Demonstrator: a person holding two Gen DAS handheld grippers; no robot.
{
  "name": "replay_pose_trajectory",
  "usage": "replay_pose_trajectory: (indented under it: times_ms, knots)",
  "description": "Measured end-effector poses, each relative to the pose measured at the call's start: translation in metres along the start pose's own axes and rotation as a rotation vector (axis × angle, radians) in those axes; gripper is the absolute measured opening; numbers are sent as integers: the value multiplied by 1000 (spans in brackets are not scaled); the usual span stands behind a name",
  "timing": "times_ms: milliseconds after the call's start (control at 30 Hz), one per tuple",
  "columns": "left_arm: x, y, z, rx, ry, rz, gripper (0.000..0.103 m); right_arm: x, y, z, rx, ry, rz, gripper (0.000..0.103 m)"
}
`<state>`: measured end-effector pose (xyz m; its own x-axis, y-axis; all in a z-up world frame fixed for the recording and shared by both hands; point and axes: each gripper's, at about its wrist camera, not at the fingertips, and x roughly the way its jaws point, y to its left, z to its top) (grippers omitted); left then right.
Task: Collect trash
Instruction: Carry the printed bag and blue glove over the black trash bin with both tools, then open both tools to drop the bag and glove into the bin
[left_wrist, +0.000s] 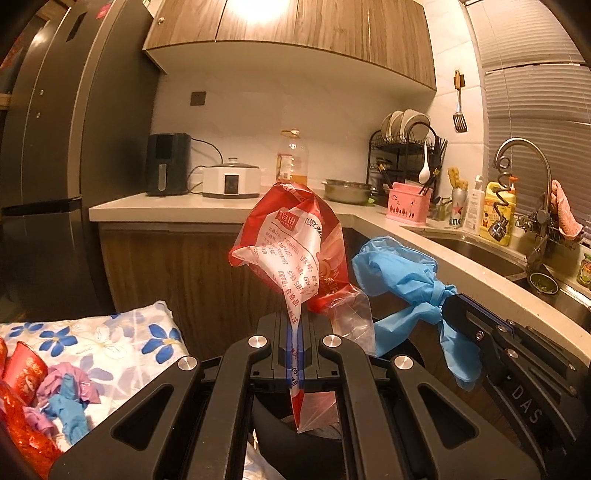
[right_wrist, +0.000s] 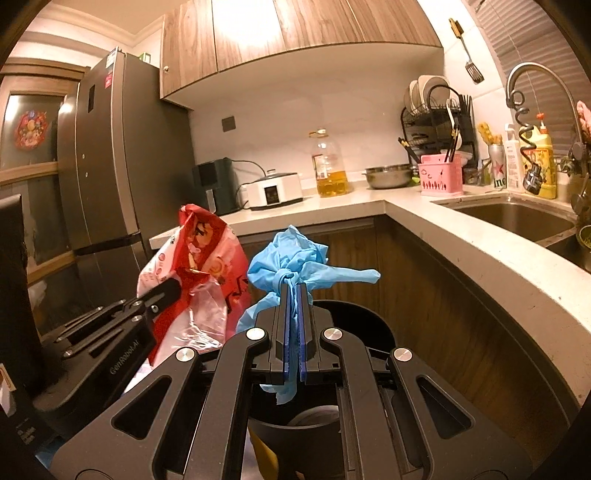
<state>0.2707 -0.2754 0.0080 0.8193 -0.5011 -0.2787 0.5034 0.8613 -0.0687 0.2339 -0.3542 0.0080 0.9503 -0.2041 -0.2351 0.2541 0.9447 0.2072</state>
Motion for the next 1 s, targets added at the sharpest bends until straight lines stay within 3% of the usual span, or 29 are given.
replay_pose_trajectory:
  times_ms: [400, 500, 633, 1000]
  knots:
    - [25, -1, -9, 12, 47, -36, 4, 18, -7, 0, -6, 27, 1, 5]
    - [29, 2, -10, 2, 61, -46, 27, 23, -8, -1, -10, 39, -2, 10]
    - [31, 6, -13, -1, 70, -38, 39, 27, -14, -1, 7, 47, -14, 34]
    - [11, 35, -19, -104, 73, 36, 77, 13, -15, -8, 20, 41, -49, 63]
